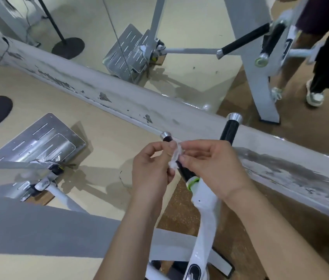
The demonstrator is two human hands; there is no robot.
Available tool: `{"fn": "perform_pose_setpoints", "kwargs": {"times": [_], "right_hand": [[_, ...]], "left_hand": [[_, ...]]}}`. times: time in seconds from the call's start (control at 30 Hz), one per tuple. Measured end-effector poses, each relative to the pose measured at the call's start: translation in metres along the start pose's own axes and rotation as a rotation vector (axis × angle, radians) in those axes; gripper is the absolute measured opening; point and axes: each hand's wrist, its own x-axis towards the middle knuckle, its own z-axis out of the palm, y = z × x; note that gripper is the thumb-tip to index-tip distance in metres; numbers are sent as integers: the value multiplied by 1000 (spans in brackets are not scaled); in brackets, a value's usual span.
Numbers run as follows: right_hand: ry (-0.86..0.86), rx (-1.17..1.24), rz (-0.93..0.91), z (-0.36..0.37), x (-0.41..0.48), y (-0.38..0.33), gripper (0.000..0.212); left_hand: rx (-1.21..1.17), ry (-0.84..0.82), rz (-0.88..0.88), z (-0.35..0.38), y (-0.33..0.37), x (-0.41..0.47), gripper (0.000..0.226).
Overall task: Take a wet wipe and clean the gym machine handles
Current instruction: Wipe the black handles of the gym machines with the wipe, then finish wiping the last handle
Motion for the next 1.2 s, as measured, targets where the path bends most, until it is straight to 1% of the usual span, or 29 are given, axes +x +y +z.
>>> {"fn": "perform_pose_setpoints", "kwargs": {"times": [0.1,0.17,0.23,0.3,0.37,0.43,0.5,0.6,0.7,0.8,0.87,0.93,1.0,1.07,1.13,1.2], "right_hand": [[96,87,-11,-26,-53,0,17],[105,179,28,-49,-86,4,12],[113,300,80,-77,-125,8,14],[114,425,120,-107,-170,19,16],[116,512,123,-139,-223,37,16],[151,563,115,-171,-277,59,17],[174,589,108,-201,-334,81,18],[255,637,140,-246,-414,110,15],[433,601,212,-289,-484,142,15],[576,558,297,-329,-542,172,16],[675,548,356,-352,-574,192,17],[783,564,407,-372,-600,210,17],[890,584,454,-389,-619,225,16],[954,612,485,-402,-630,234,16],[968,627,507,-415,-631,238,17],[946,621,521,-429,-626,239,17]], "left_hand": [[38,-106,56,22,9,-54,24],[96,-237,80,33,13,-91,27],[160,-355,111,46,12,-129,22],[242,-393,156,64,0,-172,18],[331,-390,202,84,-23,-223,13],[415,-409,279,106,-50,-276,9],[460,-447,307,127,-78,-329,8],[481,-578,242,160,-114,-397,6],[527,-642,127,190,-149,-450,7],[636,-716,15,221,-183,-486,8],[702,-769,-35,244,-206,-503,4],[755,-803,-93,268,-229,-515,11],[775,-788,-167,292,-253,-518,14],[789,-741,-209,315,-275,-514,9],[799,-698,-229,342,-293,-505,22],[792,-676,-236,373,-302,-496,22]]}}
